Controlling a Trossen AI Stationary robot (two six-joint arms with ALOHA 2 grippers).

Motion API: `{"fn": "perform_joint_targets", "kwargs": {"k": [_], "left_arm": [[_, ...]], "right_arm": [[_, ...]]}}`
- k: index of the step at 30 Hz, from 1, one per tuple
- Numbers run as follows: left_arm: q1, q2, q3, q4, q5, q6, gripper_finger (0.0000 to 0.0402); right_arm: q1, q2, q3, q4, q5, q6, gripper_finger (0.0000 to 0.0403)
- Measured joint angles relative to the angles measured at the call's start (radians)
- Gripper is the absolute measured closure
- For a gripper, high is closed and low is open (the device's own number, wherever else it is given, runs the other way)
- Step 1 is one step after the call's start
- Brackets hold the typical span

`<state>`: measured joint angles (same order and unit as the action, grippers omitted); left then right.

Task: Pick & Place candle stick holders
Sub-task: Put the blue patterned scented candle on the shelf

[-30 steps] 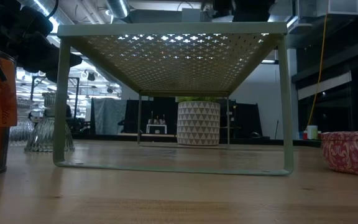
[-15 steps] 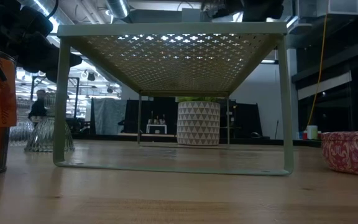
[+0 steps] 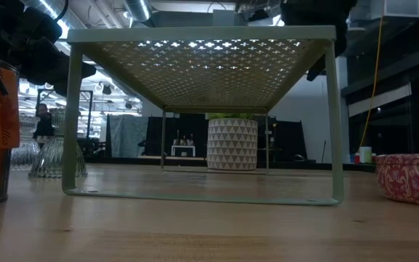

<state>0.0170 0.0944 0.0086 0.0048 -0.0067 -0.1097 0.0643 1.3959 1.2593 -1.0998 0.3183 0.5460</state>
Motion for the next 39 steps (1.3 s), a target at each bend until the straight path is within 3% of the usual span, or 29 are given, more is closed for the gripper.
{"fn": "perform_joint_targets", "kwargs": {"k": [4,8,19,23,39], "left_arm": [[0.000,0.000,0.000,0.000,0.000,0.000,0.0395],[0.000,0.000,0.000,0.000,0.000,0.000,0.0395],[0.000,0.000,0.000,0.000,0.000,0.000,0.0395],[0.000,0.000,0.000,0.000,0.000,0.000,0.0395],[0.000,0.000,0.000,0.000,0.000,0.000,0.0395]], "right_arm": [[-0.001,-0.039,-0.057,0.060,-0.003,-0.155,0.0019],[-0.005,-0.062,-0.103,0.153,-0.007,-0.290,0.0066],[-0.075,-0.070,-0.197,0.406,-0.135,-0.502,0.0300],[-0.086,-0.070,-0.218,0.455,-0.194,-0.528,0.0361],[-0.087,-0.069,-0.267,0.562,-0.226,-0.528,0.0372]]}}
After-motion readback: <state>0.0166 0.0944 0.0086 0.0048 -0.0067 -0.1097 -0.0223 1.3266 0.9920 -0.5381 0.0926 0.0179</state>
